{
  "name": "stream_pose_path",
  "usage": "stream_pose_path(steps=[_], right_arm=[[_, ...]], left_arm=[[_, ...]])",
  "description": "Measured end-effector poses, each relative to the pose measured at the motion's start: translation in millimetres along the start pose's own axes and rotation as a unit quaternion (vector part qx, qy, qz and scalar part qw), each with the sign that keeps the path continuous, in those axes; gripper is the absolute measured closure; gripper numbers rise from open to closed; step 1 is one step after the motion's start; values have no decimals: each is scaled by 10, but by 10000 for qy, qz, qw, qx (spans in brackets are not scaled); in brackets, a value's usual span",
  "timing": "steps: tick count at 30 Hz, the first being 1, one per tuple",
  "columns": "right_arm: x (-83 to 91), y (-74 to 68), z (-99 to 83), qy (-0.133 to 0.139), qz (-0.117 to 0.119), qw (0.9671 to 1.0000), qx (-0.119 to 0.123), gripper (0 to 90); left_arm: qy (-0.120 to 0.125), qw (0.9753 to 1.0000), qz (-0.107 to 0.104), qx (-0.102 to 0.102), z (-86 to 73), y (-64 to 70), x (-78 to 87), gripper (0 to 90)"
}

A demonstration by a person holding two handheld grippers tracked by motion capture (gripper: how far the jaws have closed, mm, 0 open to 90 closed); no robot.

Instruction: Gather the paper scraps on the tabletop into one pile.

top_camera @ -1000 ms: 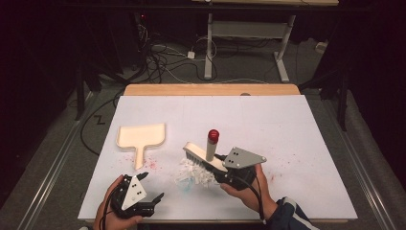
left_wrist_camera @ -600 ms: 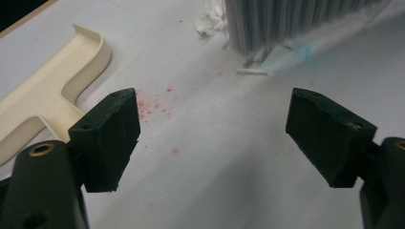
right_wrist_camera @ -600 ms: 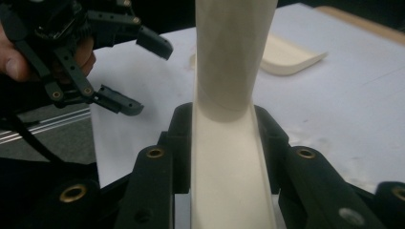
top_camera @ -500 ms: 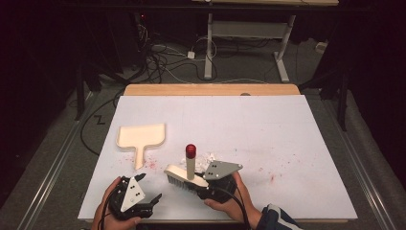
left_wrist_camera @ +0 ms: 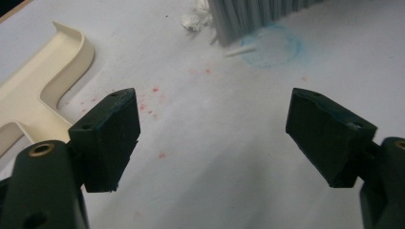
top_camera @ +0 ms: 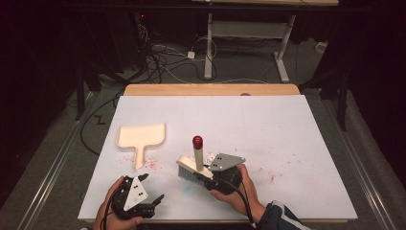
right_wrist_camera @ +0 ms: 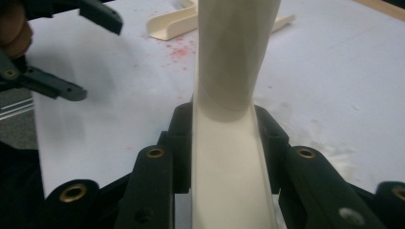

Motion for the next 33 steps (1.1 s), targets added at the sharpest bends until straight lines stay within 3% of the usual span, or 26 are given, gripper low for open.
stream_pose_path(steps=[3, 7, 12, 16, 20, 23, 29, 33], right_arm=[[48, 83, -16, 56, -152, 9999, 58, 682], [154, 171, 19, 234, -113, 9997, 14, 682], [421, 244, 122, 538, 0, 9985, 93, 681], [652, 307, 128, 596, 64, 9980, 210, 681], [850, 385, 41, 511, 151, 9983, 217, 681], [979, 420, -61, 393, 136, 9985, 357, 681], [1163, 399, -319, 26, 649, 9950, 757, 681], [1089, 310, -479, -233, 988, 9913, 836, 681]], left_arm=[[-6, 10000, -23, -19, 7, 2, -13, 179], [-27, 10000, -40, -45, 13, 9, -21, 179], [-34, 10000, -40, -56, 11, 11, -17, 179], [-35, 10000, -35, -61, 9, 15, -13, 179], [-44, 10000, -53, -56, 5, 17, -14, 179], [-57, 9999, -62, -66, 7, 19, -19, 179], [-104, 9999, -77, -90, 11, 30, -29, 179], [-111, 9999, -78, -90, 19, 35, -38, 179]])
Point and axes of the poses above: each handheld gripper's, and its own axes: x roughly backward along the jaws, z roughly out of its top, y roughly to its right, the point moved 3 cm from there along -x, roughly forward along the jaws, and after that the axes turned 9 degrees about -z, right-handed, at the moved point
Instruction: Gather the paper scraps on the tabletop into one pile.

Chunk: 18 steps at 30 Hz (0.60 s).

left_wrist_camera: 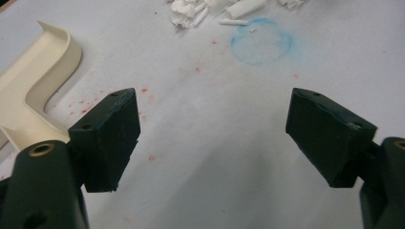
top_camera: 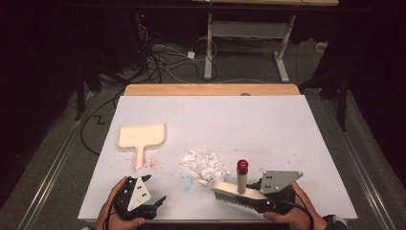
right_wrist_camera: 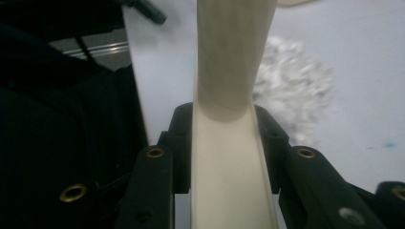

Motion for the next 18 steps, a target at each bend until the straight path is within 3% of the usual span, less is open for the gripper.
stream_pose_path(steps=[5, 12, 18], right_arm=[[-254, -79, -1, -62, 227, 9996, 185, 682], [-495, 78, 136, 97, -217, 9996, 172, 682], [-640, 151, 311, 280, -393, 9986, 204, 682]], left_arm=[[6, 10000, -10, 14, 7, -2, -10, 180], [-26, 10000, -40, 18, 0, -9, -25, 179], [-26, 10000, -51, 8, 2, -10, -30, 179]])
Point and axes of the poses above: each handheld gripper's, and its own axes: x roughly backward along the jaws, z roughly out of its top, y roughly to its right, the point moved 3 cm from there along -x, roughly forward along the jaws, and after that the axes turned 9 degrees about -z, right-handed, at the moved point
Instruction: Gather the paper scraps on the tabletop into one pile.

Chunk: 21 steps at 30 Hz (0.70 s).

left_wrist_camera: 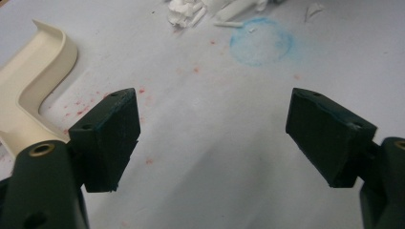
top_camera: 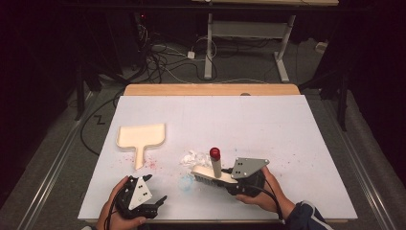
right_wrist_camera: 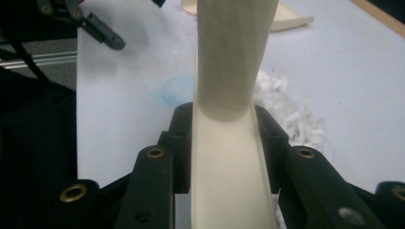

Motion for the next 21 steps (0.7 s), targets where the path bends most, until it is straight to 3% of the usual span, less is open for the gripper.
stream_pose_path(steps=[5, 12, 17, 21], right_arm=[[131, 54, 36, 183, -63, 9998, -99, 682], [555, 135, 16, 358, -238, 9989, -169, 682], [789, 239, -138, 201, -523, 9980, -291, 682], [851, 315, -333, -47, -691, 9964, -490, 682]], left_arm=[[15, 10000, -2, 17, -7, -2, 0, 180], [15, 10000, 15, 16, -3, -1, 9, 180], [-6, 10000, -3, 0, 5, 7, -6, 180], [2, 10000, 6, 7, 12, 9, -4, 180]])
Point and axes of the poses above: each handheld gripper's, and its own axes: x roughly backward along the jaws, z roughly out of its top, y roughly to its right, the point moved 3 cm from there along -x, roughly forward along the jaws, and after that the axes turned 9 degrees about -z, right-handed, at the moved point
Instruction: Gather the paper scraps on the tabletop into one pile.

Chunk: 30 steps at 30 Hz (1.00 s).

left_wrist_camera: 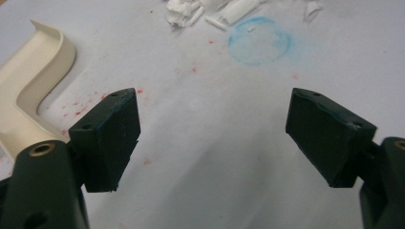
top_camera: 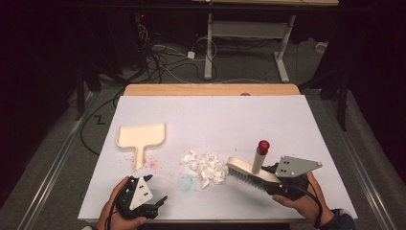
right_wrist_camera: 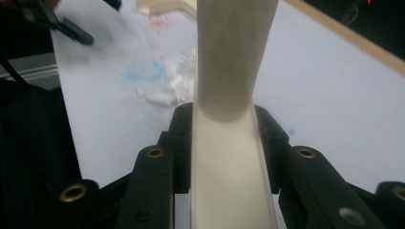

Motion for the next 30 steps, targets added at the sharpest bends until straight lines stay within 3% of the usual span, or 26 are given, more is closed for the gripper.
stream_pose_path(steps=[4, 9, 16, 19, 22, 27, 30], right_arm=[[-78, 54, -139, -348, -120, 9993, 82, 682], [-282, 70, -201, -368, -163, 9992, -58, 682], [-616, -76, 81, -93, -27, 9999, 136, 682], [-709, -126, 171, -109, -54, 9995, 289, 682], [-681, -132, 182, -92, -48, 9995, 307, 682], [-490, -47, 215, 109, -182, 9997, 81, 681], [-405, 4, 260, 224, -401, 9989, -37, 681]], left_arm=[[15, 10000, 9, 26, 0, 0, 2, 180], [-4, 10000, 2, 12, -8, -6, 5, 180], [-4, 10000, -31, 34, -10, -16, -16, 181], [0, 10000, -42, -1, -9, -11, -11, 180], [-2, 10000, -36, 30, -25, -21, -7, 180], [-15, 10000, -7, 4, -24, -11, 8, 180], [-9, 10000, -1, 12, -13, -10, 6, 180]])
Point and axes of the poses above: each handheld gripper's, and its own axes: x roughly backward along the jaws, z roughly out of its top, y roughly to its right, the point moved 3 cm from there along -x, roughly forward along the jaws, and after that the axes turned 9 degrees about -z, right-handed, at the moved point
